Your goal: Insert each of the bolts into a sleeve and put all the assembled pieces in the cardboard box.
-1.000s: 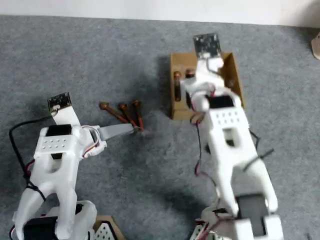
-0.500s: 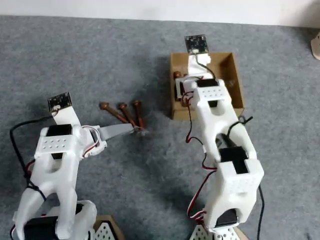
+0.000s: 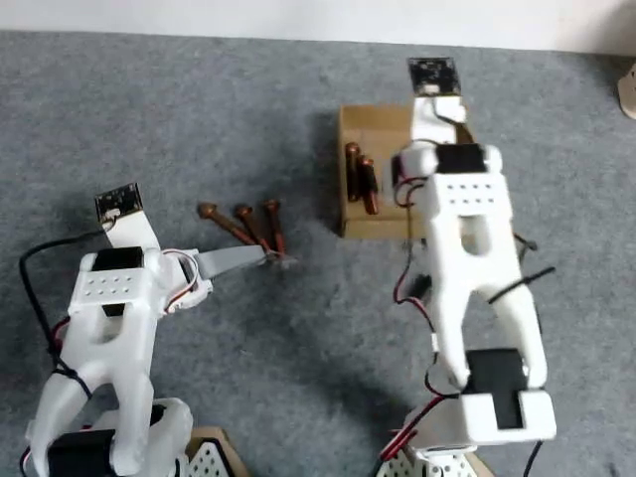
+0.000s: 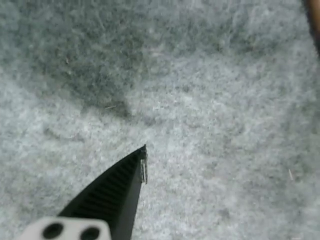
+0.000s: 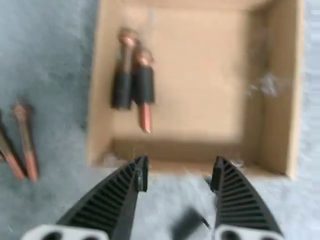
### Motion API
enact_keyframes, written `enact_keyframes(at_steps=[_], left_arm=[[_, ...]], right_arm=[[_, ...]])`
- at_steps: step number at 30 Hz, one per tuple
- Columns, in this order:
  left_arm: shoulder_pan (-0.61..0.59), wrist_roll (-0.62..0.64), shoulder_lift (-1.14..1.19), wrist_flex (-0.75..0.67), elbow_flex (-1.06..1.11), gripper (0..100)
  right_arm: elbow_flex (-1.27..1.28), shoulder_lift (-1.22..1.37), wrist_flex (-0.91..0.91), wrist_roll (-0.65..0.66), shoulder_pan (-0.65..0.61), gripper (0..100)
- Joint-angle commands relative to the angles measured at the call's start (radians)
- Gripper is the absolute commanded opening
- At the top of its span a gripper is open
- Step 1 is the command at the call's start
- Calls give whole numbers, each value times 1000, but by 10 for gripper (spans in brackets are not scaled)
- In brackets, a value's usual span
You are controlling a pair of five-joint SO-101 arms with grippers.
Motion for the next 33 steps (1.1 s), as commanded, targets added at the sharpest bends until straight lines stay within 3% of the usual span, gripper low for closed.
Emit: enact_keyframes(at_steps=[1, 6, 13, 33], left_arm=[[-1, 8, -24, -11, -2, 698], [-1, 8, -24, -11, -2, 698], [-1, 8, -24, -11, -2, 698], [-2, 11, -24, -11, -2, 698]], right_arm=[[18, -81, 77, 106, 81, 187], [96, -99, 154, 284, 159, 157], [209, -96, 91, 359, 240, 156], [682, -91, -429, 367, 286, 155]])
